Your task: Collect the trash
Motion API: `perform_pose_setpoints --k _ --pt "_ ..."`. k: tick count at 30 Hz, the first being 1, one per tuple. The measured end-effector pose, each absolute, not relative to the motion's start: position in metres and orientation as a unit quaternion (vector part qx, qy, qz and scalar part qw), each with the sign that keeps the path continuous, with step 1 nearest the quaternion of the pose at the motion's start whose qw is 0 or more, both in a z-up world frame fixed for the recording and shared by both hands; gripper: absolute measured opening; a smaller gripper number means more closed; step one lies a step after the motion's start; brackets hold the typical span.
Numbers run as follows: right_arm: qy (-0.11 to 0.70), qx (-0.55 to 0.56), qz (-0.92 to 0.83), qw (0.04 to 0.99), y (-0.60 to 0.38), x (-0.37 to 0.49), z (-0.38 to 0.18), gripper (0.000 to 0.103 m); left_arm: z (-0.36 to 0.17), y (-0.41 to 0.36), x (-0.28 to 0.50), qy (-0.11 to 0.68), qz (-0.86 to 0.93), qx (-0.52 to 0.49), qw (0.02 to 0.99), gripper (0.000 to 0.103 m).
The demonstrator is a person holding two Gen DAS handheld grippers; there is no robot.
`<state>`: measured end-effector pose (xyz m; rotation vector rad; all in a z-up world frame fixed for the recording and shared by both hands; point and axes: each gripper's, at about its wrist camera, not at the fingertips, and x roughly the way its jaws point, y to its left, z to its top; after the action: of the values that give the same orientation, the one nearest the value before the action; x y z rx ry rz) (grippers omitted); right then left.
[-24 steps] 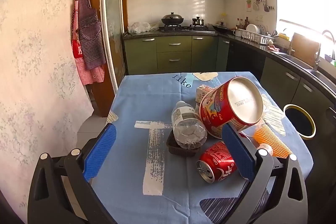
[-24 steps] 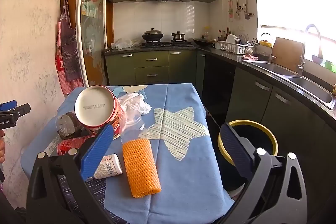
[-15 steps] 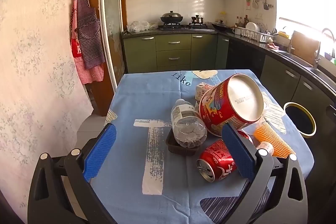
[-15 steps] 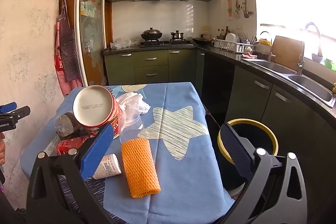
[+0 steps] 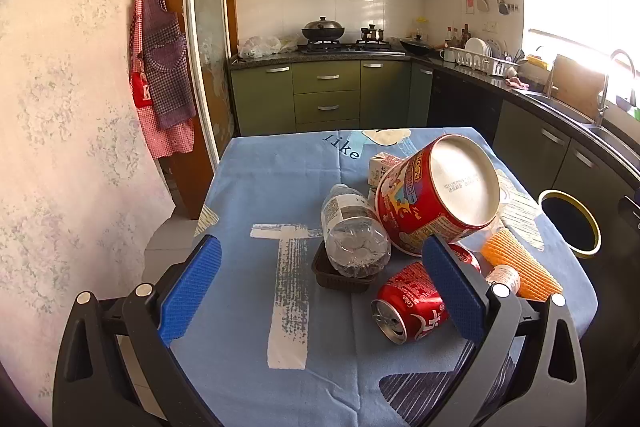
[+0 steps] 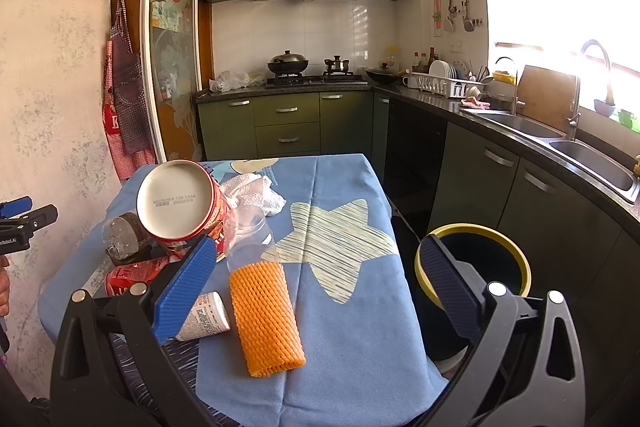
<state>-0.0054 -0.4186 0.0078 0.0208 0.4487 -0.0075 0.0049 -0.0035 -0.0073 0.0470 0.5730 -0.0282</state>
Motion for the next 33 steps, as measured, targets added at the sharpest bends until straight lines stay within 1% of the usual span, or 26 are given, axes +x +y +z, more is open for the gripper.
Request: perform_pose_setpoints --k 33 --pt "0.231 0.016 -0.007 0.973 -0.4182 0.0030 0.0009 0.097 -0.0146 -0.0072 0.0072 0.293 -0.011 0.028 0.956 0.099"
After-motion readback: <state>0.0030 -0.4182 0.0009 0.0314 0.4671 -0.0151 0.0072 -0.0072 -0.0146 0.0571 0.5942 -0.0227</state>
